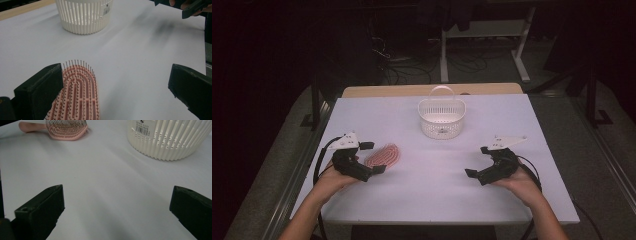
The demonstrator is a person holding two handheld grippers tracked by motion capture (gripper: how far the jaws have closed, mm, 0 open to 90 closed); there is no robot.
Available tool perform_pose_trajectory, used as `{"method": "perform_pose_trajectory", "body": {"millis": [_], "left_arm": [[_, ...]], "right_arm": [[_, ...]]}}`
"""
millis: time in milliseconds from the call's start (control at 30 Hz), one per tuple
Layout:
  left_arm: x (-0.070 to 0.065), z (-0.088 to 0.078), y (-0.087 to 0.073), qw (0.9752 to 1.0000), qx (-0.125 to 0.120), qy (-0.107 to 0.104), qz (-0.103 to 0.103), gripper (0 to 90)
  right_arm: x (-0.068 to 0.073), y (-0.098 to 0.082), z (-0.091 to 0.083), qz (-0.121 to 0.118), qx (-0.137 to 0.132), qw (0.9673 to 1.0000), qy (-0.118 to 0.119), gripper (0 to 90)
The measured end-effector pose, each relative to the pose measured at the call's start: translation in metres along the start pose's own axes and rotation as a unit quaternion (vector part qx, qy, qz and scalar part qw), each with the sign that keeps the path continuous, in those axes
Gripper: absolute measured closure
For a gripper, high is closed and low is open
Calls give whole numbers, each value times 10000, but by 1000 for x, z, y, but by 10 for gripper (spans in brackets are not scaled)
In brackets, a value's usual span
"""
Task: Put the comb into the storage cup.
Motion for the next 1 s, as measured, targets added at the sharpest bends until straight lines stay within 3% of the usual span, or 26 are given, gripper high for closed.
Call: {"method": "perform_pose_trajectory", "body": {"millis": [533,1000], "left_arm": [[-2,-2,9,10000,14,-63,5,0],[6,-1,26,9999,15,-109,46,0]], "right_arm": [[-1,0,-1,24,-25,10000,-22,0],[-1,0,-2,46,-43,10000,-23,0]]}}
Point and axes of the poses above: each handheld gripper's, and its own axes: z roughly forward along the jaws, y roughly out of its top, x roughly to its left, the point moved 7 cm from there along z, roughly forward along the jaws, and after that the axes turned 6 degrees about y, right-handed, at the moved point
